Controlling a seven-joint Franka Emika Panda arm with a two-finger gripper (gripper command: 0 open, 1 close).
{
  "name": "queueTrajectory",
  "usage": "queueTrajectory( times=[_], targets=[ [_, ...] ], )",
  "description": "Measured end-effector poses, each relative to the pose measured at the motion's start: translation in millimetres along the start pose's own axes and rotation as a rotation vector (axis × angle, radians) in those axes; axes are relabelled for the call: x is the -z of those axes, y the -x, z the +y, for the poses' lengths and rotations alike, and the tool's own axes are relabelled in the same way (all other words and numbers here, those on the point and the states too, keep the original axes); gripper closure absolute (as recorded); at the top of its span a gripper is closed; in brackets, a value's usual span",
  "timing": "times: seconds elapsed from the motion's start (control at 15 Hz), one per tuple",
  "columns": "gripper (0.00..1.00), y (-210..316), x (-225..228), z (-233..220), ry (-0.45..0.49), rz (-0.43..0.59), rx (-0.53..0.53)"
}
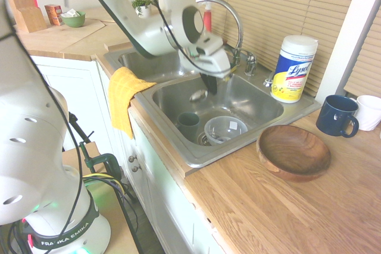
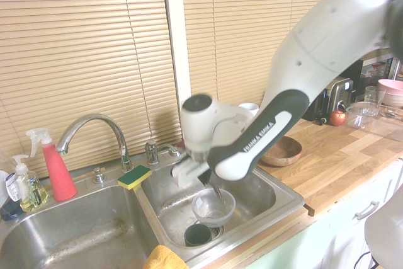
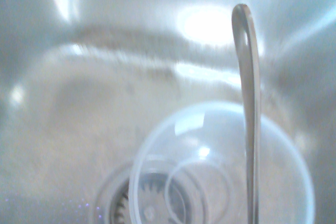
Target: Put the spoon into the sink
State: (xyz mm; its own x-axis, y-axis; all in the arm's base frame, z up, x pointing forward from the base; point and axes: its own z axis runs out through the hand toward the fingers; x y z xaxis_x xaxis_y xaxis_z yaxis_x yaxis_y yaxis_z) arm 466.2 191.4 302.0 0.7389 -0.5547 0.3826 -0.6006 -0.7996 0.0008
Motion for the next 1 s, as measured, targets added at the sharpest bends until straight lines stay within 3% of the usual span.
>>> queueTrajectory(
  times=[0.33,0.4,1.0],
  targets=[
    [1.0,43.5,-87.4,-46.8,0.156,-0.109,0.044],
    [0.0,46.5,-100.6,-53.4,0.171,-0.127,0.028],
    [0.0,34.0,-92.3,-70.1,0.133,-0.138,-0.041]
  ],
)
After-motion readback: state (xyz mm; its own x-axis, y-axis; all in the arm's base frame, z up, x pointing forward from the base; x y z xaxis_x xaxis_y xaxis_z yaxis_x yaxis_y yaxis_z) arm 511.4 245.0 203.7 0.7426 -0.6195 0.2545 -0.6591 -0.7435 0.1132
